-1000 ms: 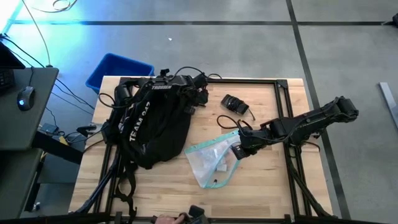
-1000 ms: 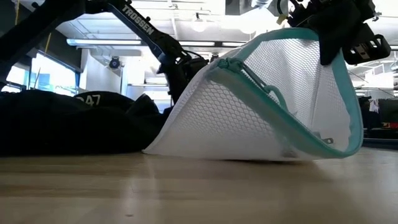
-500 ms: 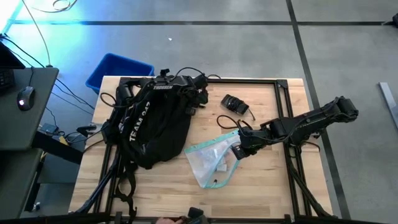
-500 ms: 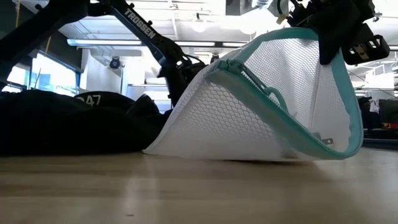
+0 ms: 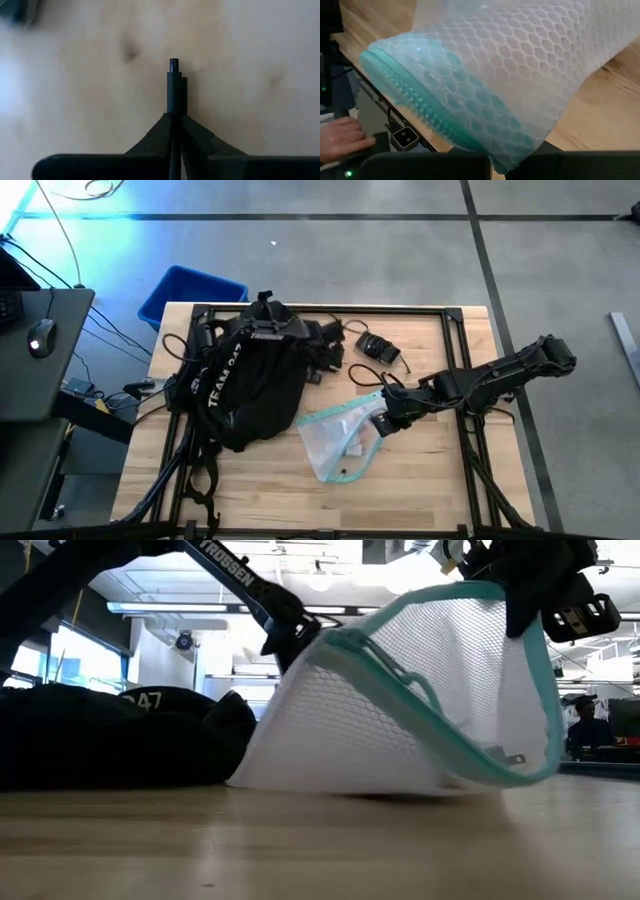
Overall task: Unpack backpack
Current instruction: Put the black ballpen into the zip bag
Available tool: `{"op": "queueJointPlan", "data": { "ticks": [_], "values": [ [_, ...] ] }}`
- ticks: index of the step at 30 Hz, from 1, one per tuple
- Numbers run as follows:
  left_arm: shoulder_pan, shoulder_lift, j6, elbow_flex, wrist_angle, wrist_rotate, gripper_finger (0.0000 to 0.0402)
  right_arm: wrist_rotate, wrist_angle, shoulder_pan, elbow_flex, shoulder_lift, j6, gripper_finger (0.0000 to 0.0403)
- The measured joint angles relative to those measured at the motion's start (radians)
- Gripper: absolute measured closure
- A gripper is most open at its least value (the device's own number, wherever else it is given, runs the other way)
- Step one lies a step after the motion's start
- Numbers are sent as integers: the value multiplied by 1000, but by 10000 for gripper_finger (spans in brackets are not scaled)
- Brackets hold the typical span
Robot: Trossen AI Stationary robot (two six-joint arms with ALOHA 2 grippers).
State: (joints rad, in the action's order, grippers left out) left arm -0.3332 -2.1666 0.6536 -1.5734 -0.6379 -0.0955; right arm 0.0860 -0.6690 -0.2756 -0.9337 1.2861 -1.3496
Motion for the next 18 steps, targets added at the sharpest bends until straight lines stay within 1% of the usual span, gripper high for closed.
{"op": "queueJointPlan", "data": {
  "ticks": [5, 8, 12, 18],
  "values": [
    [58, 0, -45, 0, -4, 25, 391, 0, 0, 0, 0, 0, 0, 403],
    [82, 4, -86, 0, -9, 57, 388, -5, 0, 0, 0, 0, 0, 403],
    [95, 17, -127, -11, -66, 57, 369, -5, 0, 0, 0, 0, 7, 403],
    [99, 25, -129, -88, -121, 56, 328, -8, 0, 0, 0, -1, 26, 403]
  ]
}}
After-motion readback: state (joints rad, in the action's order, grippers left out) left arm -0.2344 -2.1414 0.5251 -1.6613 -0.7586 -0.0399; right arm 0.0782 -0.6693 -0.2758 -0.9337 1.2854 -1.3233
